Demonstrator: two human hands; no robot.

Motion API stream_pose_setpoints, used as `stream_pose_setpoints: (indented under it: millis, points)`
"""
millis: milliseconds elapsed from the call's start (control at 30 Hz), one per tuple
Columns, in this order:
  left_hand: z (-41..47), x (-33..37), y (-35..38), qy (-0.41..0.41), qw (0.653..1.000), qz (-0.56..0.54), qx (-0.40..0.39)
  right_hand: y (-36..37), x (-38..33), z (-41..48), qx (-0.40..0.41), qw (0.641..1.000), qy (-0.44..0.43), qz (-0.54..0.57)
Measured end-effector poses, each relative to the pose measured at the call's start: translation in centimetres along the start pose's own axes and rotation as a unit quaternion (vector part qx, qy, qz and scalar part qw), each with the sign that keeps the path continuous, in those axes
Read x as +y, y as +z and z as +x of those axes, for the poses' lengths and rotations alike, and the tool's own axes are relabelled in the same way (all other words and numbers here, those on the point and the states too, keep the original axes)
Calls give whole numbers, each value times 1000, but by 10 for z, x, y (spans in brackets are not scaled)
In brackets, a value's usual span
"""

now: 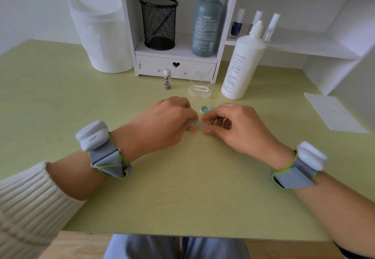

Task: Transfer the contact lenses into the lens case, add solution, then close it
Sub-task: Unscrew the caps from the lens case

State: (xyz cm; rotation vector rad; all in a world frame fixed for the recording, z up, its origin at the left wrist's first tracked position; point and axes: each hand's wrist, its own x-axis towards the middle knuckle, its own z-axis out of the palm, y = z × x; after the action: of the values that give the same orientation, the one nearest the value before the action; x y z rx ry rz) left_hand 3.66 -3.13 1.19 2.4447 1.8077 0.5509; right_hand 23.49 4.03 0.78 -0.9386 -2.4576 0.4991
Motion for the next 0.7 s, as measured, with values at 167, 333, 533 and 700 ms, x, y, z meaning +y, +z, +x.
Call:
stream_pose_setpoints:
  millis: [167, 333, 533, 700]
  points:
    - [0, 4, 2, -20, 1000, 18, -5, -1, -1, 0, -1, 1000, -3, -8]
    - [-1, 7, 4, -38, 999, 19, 11, 0, -1, -1, -7, 1000, -5, -9]
    - [2, 5, 6, -47, 998, 20, 22, -2, -2, -2, -8, 1000, -4, -11]
    - [2, 0, 1, -68, 998, 10, 8, -2, -2, -1, -11, 1000, -5, -7]
